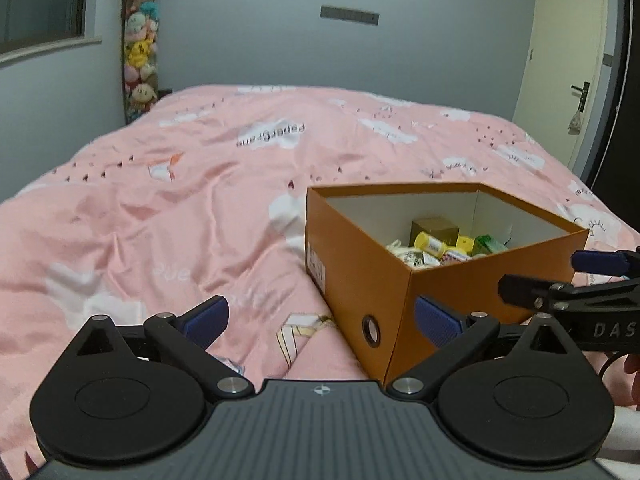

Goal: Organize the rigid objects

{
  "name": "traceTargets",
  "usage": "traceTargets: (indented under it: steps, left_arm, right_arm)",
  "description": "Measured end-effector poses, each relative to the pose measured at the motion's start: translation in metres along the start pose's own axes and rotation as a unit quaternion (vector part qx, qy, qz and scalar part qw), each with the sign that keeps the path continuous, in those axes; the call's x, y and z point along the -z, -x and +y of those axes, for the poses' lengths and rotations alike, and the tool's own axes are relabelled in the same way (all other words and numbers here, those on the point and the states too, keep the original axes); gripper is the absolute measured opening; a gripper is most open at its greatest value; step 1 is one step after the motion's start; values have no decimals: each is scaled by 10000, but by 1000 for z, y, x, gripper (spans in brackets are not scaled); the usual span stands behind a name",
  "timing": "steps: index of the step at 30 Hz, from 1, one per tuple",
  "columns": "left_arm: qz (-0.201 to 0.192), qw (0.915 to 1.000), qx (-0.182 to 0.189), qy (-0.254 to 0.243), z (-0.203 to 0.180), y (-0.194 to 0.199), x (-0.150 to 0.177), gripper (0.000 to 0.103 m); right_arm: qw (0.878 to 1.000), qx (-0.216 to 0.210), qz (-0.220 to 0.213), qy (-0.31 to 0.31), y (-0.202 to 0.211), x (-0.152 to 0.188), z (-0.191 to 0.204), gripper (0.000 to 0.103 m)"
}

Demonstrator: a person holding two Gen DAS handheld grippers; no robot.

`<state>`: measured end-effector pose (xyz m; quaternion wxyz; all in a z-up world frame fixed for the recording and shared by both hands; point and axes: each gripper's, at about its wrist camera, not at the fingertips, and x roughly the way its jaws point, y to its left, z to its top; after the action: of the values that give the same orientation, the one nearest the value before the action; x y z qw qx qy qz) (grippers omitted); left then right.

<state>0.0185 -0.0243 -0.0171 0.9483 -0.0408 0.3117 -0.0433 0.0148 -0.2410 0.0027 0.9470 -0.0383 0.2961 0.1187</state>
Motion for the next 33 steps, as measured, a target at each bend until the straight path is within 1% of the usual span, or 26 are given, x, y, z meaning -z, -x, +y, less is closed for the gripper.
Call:
traceTargets:
  steps: [2, 5, 10, 12, 14, 16, 22, 26, 33]
  left_arm:
    - [69, 10000, -10, 55, 0, -2, 1, 103]
    - [62, 9999, -101, 120, 1, -2, 0, 103]
    - [-10, 9997, -236, 49, -2, 1, -1, 103]
    - [-119, 9994, -332, -43, -4, 4, -2, 103]
    - [-311, 9983, -462, -149, -5, 8, -4, 103]
    - [-392, 9978, -493, -186, -4, 9, -6, 103]
    - [-228, 9988, -402, -154, -4, 3, -3, 103]
    - [-141, 9989, -452, -51, -3, 2, -1, 103]
    - [-126, 9988, -469, -74, -2, 2, 0, 103]
  right_arm:
    - [10000, 51, -24, -63, -1, 1, -3, 100]
    - [9997, 172, -93, -177, 0, 2, -7, 100]
    - [9996, 144, -95, -237, -1, 4, -9, 100]
    - [9997, 117, -119, -203, 0, 4, -8, 100]
    - [9998, 81, -131, -144, 0, 5, -6, 100]
    - [9998, 60, -132, -117, 0, 5, -5, 100]
    - [9998, 11, -123, -139, -1, 5, -5, 100]
    - [9999, -9, -107, -125, -1, 6, -5, 100]
    - [9999, -57, -104, -34, -1, 7, -1, 100]
